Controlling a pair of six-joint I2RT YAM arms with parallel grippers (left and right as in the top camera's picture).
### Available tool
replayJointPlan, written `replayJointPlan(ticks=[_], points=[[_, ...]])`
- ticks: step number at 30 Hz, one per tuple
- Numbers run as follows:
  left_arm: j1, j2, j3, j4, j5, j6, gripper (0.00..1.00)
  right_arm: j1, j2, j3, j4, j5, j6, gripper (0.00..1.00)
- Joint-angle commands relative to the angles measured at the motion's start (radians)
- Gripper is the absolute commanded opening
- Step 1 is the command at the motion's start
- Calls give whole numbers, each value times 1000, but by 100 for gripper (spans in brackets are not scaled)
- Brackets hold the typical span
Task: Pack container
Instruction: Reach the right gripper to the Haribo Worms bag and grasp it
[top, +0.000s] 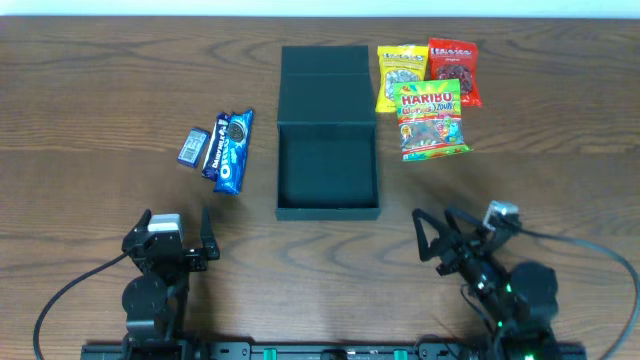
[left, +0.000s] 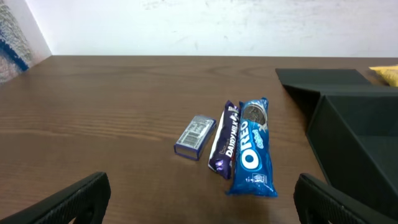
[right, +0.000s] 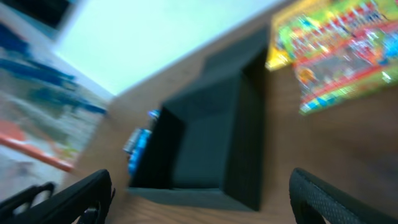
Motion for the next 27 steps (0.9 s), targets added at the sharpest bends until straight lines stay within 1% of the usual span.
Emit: replayJointPlan(ticks=[1, 9, 18, 20, 22, 27], points=[[3, -7, -29, -9, -21, -8, 95, 8, 143, 90, 8, 80, -97, 90], [3, -7, -29, -9, -21, -8, 95, 8, 548, 351, 3, 177, -304, 91], [3, -7, -29, -9, -21, -8, 95, 8, 962, 586, 8, 377, -476, 92], [3, -7, -29, -9, -21, -8, 95, 8, 1044, 620, 37, 400, -504, 91], [3, -7, -29, -9, -21, -8, 95, 8, 1133, 640, 101, 405, -537, 87], [3, -7, -29, -9, -21, -8, 95, 8, 1295, 642, 268, 405, -537, 82]])
